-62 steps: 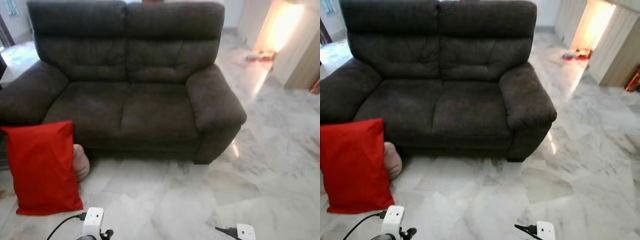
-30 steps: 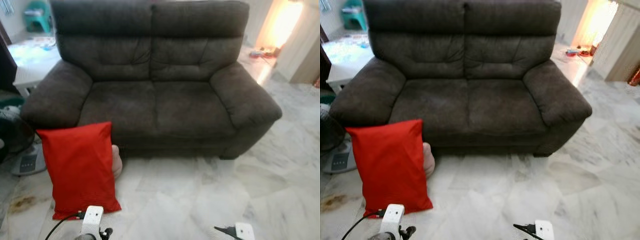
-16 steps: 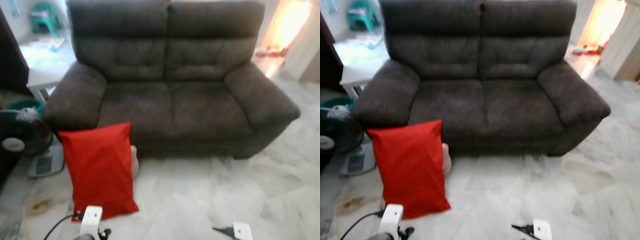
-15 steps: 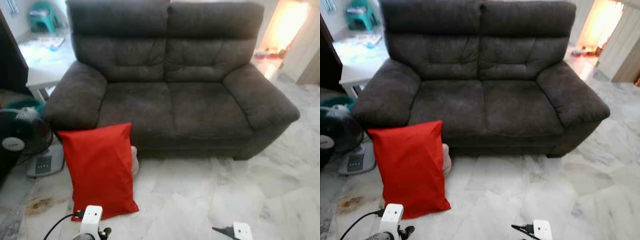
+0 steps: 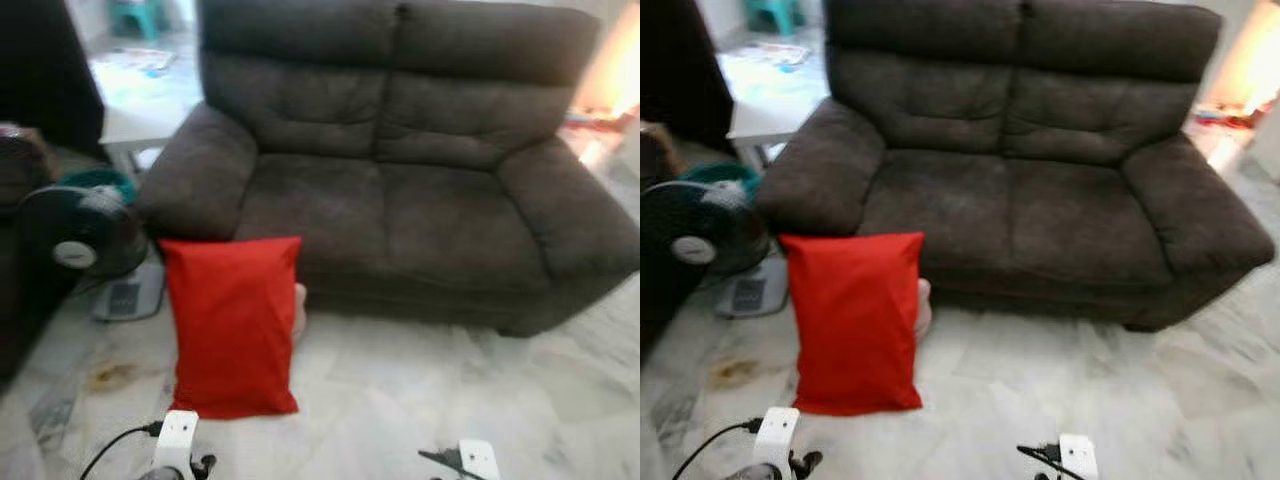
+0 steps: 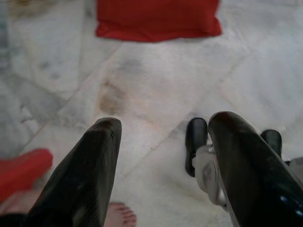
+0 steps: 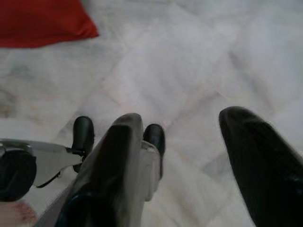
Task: Move the pillow to the sofa from floor
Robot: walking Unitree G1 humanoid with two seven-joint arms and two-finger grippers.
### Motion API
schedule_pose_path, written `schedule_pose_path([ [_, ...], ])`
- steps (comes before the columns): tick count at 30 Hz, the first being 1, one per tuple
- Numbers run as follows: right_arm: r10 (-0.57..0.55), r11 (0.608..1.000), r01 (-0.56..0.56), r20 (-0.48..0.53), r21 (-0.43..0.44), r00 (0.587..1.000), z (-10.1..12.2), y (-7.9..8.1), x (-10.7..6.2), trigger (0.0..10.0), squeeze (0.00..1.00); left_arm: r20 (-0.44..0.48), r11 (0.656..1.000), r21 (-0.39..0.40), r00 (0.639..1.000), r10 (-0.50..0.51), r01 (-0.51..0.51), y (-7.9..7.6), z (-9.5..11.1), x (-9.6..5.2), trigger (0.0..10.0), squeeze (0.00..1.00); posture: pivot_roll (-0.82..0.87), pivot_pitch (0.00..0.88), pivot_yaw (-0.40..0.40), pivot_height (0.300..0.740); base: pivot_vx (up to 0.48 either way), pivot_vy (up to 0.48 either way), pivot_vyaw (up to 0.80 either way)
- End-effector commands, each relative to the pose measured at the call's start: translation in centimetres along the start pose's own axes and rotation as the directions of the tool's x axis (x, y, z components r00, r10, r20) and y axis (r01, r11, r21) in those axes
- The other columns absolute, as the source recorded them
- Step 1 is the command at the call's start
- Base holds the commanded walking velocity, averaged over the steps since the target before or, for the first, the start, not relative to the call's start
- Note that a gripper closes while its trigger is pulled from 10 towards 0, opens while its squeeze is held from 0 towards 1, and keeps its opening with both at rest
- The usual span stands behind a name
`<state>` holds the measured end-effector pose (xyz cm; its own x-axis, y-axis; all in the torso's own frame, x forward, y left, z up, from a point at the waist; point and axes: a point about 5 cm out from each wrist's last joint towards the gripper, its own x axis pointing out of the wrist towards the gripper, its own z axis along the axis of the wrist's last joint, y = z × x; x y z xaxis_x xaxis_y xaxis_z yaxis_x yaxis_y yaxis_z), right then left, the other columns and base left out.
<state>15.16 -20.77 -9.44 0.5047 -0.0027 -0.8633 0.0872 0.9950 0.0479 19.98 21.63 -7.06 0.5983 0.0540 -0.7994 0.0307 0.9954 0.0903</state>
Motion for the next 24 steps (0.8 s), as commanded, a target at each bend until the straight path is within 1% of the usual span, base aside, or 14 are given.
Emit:
schedule_pose_path([
  [1,-0.003,1.000,0.003,0.004,-0.006,1.000,0.11,-0.23,-0.03,10.0,0.00,-0.012,1.000,-0.010,1.000,0.000,0.000,-0.18,-0.37,-0.03,10.0,0.00,0.04,0.016,-0.056,0.740,0.247,0.000,0.71],
  [8,-0.003,1.000,0.003,0.005,-0.005,1.000,0.09,-0.28,-0.05,10.0,0.00,-0.015,1.000,-0.008,1.000,0.000,-0.001,-0.23,-0.43,-0.03,10.0,0.00,0.04,0.010,-0.057,0.740,0.267,0.000,0.72],
  [13,-0.008,1.000,0.008,0.006,0.024,1.000,-0.01,-0.35,-0.07,10.0,0.00,-0.015,1.000,-0.009,1.000,-0.001,0.001,-0.31,-0.46,-0.02,10.0,0.00,0.05,0.015,-0.061,0.740,0.272,0.000,0.00],
  [24,-0.019,0.999,0.019,0.008,0.032,1.000,-0.02,-0.47,-0.09,10.0,0.00,-0.016,1.000,-0.013,1.000,-0.001,0.001,-0.35,-0.48,-0.02,10.0,0.00,0.05,0.031,-0.062,0.740,0.273,0.000,0.00],
])
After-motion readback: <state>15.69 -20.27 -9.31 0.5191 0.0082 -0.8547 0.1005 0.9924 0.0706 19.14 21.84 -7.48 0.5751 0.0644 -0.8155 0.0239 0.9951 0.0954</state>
